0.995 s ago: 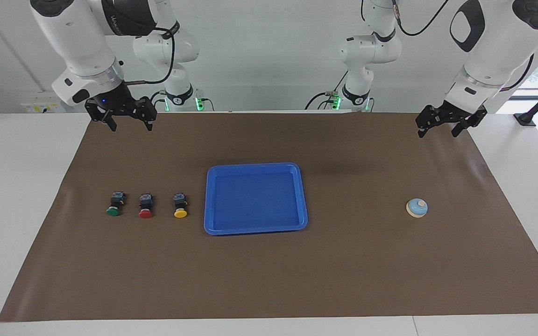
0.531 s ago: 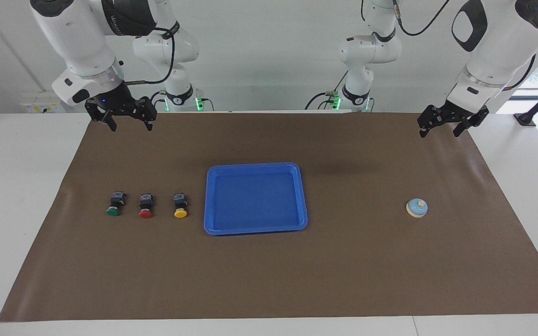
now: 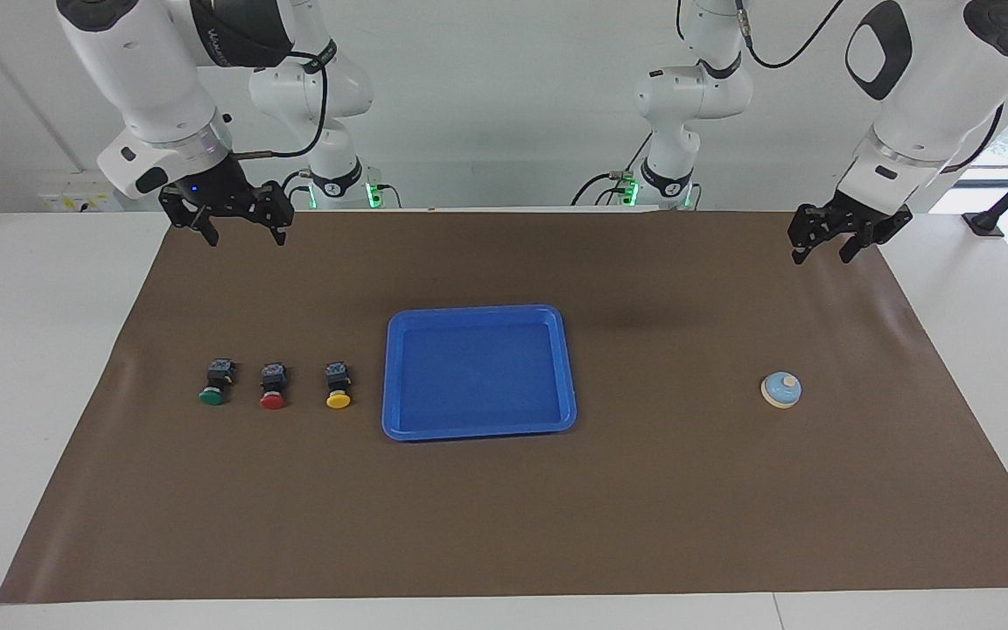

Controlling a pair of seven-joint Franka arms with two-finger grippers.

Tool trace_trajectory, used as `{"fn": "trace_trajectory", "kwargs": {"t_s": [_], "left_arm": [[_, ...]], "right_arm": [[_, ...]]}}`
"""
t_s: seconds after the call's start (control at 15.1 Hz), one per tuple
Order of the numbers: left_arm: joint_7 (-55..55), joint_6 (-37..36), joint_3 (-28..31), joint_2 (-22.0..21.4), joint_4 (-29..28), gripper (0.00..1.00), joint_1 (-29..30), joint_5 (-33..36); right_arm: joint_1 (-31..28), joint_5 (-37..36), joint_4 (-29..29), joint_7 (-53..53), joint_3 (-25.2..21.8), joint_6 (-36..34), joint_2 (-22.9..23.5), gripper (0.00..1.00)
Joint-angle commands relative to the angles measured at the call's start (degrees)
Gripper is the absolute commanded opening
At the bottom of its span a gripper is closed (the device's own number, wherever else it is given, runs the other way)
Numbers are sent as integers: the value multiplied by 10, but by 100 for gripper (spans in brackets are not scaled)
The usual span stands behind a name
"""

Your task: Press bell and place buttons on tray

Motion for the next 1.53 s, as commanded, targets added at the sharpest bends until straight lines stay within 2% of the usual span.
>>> {"fn": "trace_trajectory", "kwargs": {"t_s": [0.0, 0.13, 0.27, 0.53, 0.93, 1.19, 1.46], "left_arm": [[-17, 62, 4, -26, -65, 0, 5, 3], [-14, 94, 4, -29, -97, 0, 7, 3], [-3, 112, 4, -14, -104, 0, 8, 3], [28, 195, 4, 51, -106, 0, 28, 3], [28, 265, 3, 119, -107, 0, 57, 3], [27, 329, 4, 135, -139, 0, 52, 3], [26, 349, 3, 155, -141, 0, 49, 3]], "right_arm": [[-9, 11, 1, -1, 4, -6, 0, 100], [-9, 11, 1, -1, 4, -6, 0, 100], [-9, 11, 1, -1, 4, -6, 0, 100], [-9, 11, 1, -1, 4, -6, 0, 100], [-9, 11, 1, -1, 4, -6, 0, 100], [-9, 11, 1, -1, 4, -6, 0, 100], [-8, 11, 1, -1, 4, -6, 0, 100]]}}
